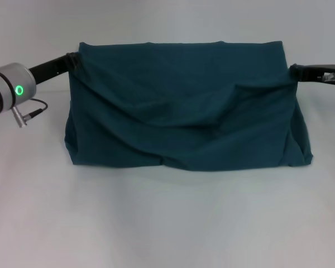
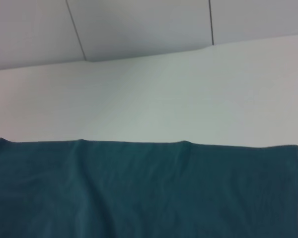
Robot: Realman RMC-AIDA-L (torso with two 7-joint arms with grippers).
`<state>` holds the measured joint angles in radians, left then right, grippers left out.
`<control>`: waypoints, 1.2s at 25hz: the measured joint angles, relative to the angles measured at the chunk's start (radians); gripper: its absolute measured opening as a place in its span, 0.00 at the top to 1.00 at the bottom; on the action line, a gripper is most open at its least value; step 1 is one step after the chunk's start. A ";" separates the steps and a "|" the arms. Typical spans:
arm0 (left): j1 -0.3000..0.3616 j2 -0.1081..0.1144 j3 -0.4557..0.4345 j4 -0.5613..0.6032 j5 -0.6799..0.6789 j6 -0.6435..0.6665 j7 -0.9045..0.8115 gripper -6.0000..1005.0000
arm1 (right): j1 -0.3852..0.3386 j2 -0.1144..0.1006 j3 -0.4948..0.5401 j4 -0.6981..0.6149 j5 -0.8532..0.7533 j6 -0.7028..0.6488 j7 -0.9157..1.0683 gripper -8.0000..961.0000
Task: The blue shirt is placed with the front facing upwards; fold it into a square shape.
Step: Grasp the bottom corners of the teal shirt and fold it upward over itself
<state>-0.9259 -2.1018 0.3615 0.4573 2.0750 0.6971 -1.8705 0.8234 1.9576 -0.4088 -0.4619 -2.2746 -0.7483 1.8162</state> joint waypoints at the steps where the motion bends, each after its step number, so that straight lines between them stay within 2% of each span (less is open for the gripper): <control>1: 0.000 -0.006 0.000 -0.003 -0.009 -0.012 0.015 0.99 | 0.000 0.001 -0.001 0.006 0.000 0.009 -0.001 0.96; 15: 0.004 -0.033 0.012 -0.023 -0.036 -0.053 0.058 0.96 | -0.005 0.011 -0.004 0.024 0.000 0.051 -0.001 0.96; 22: 0.009 -0.037 0.044 -0.024 -0.036 -0.056 0.063 0.93 | -0.010 0.012 -0.025 0.025 -0.006 0.035 -0.008 0.88; 25: 0.013 -0.037 0.045 -0.018 -0.036 -0.056 0.059 0.80 | -0.015 0.014 -0.032 0.017 -0.003 0.038 -0.008 0.85; 28: 0.019 -0.033 0.045 -0.013 -0.037 -0.056 0.058 0.67 | -0.021 0.019 -0.030 -0.002 -0.002 0.039 -0.008 0.64; 30: 0.025 -0.028 0.043 -0.003 -0.037 -0.053 0.057 0.59 | -0.023 0.019 -0.030 -0.013 -0.001 0.040 -0.008 0.59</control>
<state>-0.9006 -2.1299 0.4042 0.4541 2.0375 0.6438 -1.8133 0.8008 1.9770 -0.4389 -0.4752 -2.2757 -0.7084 1.8079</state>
